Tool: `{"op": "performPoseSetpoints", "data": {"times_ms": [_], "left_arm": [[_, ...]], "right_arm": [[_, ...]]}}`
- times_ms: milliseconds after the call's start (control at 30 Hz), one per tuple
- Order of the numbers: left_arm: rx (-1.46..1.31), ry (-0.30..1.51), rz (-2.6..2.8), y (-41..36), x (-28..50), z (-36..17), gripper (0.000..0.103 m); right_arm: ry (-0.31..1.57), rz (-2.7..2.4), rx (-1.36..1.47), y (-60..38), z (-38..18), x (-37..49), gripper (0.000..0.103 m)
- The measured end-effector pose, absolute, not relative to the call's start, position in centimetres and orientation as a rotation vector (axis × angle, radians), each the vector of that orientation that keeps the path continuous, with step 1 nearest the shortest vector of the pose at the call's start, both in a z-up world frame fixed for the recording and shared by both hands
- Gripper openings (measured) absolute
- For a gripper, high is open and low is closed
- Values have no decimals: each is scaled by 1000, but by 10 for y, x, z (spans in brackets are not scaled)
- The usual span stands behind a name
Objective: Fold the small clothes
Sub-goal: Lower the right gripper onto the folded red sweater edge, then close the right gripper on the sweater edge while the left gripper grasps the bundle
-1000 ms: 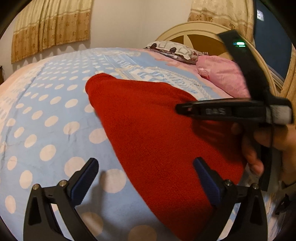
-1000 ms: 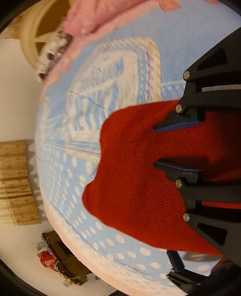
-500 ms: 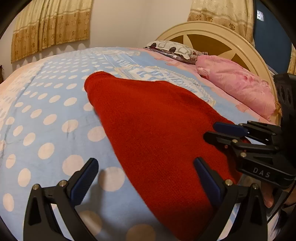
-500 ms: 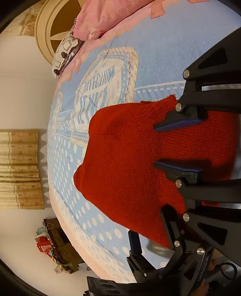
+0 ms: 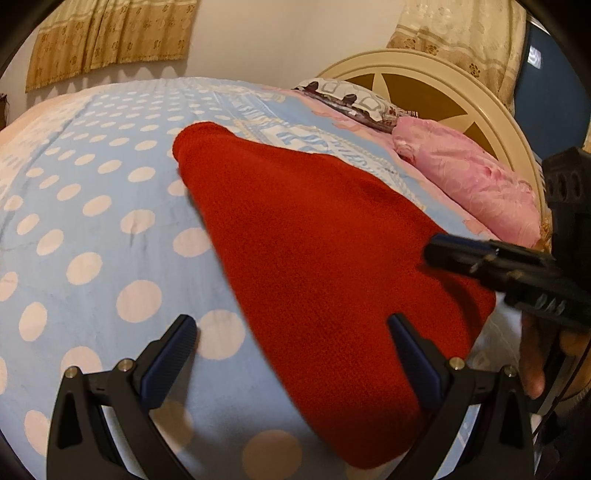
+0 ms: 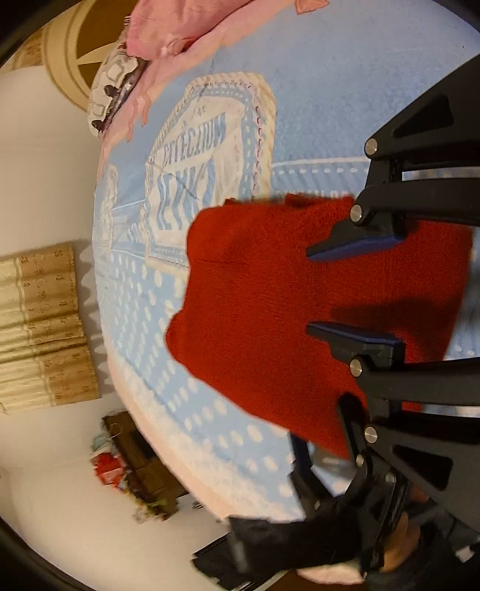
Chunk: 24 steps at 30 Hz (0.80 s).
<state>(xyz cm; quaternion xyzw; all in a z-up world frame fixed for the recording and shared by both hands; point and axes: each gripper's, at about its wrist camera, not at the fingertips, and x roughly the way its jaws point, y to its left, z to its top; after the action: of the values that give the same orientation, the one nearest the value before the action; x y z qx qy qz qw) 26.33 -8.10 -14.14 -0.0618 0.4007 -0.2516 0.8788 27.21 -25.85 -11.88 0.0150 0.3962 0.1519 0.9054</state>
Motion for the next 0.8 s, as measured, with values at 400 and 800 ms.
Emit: {"op": "performPoseSetpoints", "data": {"times_ms": [400,800], "left_arm": [[-136,808,-495,-77,258,-132,103],[-227,802,-476,-63,268,-135,103]], "right_arm": [[882,307,-17,-267,-123,291,36],[935,342,303,-317,-132,363,45]]}}
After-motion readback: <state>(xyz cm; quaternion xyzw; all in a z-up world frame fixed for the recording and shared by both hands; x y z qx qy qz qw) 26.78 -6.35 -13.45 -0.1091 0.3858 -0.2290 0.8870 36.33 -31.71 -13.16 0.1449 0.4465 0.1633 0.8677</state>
